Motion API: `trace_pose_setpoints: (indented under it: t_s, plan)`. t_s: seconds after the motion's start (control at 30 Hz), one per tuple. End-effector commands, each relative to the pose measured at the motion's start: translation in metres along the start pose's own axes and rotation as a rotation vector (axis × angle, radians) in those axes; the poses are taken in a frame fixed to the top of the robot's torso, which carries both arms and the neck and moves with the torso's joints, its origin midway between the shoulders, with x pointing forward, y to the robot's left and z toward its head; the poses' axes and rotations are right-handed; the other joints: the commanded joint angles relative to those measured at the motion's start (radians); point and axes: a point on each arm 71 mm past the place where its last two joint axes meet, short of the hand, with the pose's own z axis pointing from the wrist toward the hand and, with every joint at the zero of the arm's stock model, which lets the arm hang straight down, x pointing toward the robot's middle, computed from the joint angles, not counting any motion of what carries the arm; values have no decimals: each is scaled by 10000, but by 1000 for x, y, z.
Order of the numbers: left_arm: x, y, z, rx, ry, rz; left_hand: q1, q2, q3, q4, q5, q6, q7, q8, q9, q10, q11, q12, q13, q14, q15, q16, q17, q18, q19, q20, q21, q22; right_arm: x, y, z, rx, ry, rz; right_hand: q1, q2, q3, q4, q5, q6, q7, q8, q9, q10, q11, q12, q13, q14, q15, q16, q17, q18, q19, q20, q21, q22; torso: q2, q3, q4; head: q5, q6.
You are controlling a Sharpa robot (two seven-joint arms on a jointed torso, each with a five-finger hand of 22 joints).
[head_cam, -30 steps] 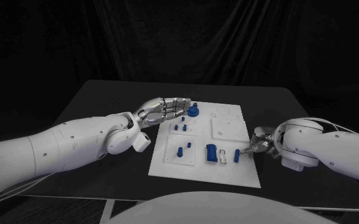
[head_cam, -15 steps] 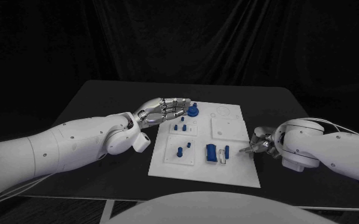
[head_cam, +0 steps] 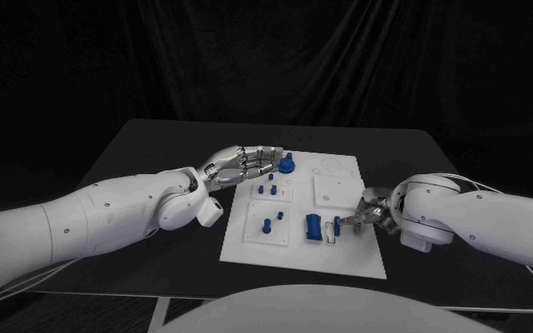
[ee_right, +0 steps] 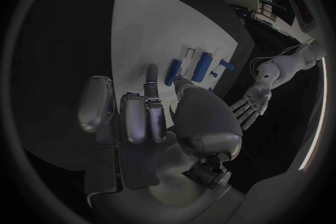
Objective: Assemble the parts on the task board
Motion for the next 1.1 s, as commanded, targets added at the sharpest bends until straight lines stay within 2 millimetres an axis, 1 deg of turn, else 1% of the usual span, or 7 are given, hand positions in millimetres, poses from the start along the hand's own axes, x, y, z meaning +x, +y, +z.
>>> trace_pose_setpoints:
  t_s: [0.03,0.3,0.53,0.63,0.77,0.97,1.1]
  plan:
    - [2,-1,1,120,110,-136,1,-73,35,4,55,51,576,36,15,28,-28,-25,-1,15,-16,32,17,-118,-38,9,-36,4,0,5,4,68,265,352,-121,-12,-19,78,-64,-86,10,27,12,1075,-29,26,2634,541,-34,17,-45,-101,226,-38,-2,1632,-1,1,-1,3,-2]
    - [3,0,2,113,139,-152,1,-73,35,4,55,51,576,36,15,28,-28,-25,-1,15,-16,32,17,-118,-38,9,-36,4,-3,16,12,85,504,186,-183,2,-88,146,-90,-594,194,-438,-234,1075,120,26,2634,509,76,-54,-186,-85,179,37,-114,1596,0,3,7,17,-2]
    - [3,0,1,72,149,-162,-4,-73,53,-1,57,61,583,39,15,31,-30,-17,0,15,-15,34,17,-118,-43,10,-39,-3,-6,20,18,194,539,130,-182,2,-99,143,-44,-658,228,-530,-308,1075,152,26,2634,502,102,-71,-220,-79,167,60,-145,1587,6,-1,14,-20,-2]
    - [3,0,2,52,172,-175,-4,-73,53,-1,57,61,583,39,15,31,-30,-17,0,15,-15,34,17,-118,-43,10,-39,-3,-7,20,21,293,598,-51,-48,-54,-70,-13,643,-833,296,-660,-394,1075,213,26,2634,520,154,-23,-134,-85,164,107,-94,1597,1,-3,10,-20,-2]
    - [3,0,2,10,213,-199,-10,-72,73,-5,57,95,606,48,20,38,-40,-8,1,13,-16,35,17,-117,-49,9,-42,-10,-8,18,23,409,726,-254,22,-113,-22,-195,1350,-1177,368,-566,-256,1075,278,26,2634,503,208,-52,-197,-74,136,160,-138,1582,-3,-2,7,-9,-2]
    - [4,1,2,-67,264,-232,-48,-91,172,-26,58,236,727,95,36,98,-66,63,12,25,-34,60,20,-106,-62,6,-48,-24,-9,20,25,469,777,-476,115,-139,109,-472,1876,-1519,384,-193,124,1075,293,26,2634,484,224,-91,-271,-60,108,186,-186,1567,-1,0,1,-12,-2]
    - [4,1,2,-91,279,-241,-60,-100,197,-31,59,272,749,108,39,126,-48,90,15,31,-42,70,21,-100,-65,7,-49,-28,-9,22,26,450,716,-506,125,-160,146,-554,1975,-1643,385,-40,273,1075,293,26,2634,479,223,-104,-295,-58,101,188,-197,1563,2,0,0,-10,-2]
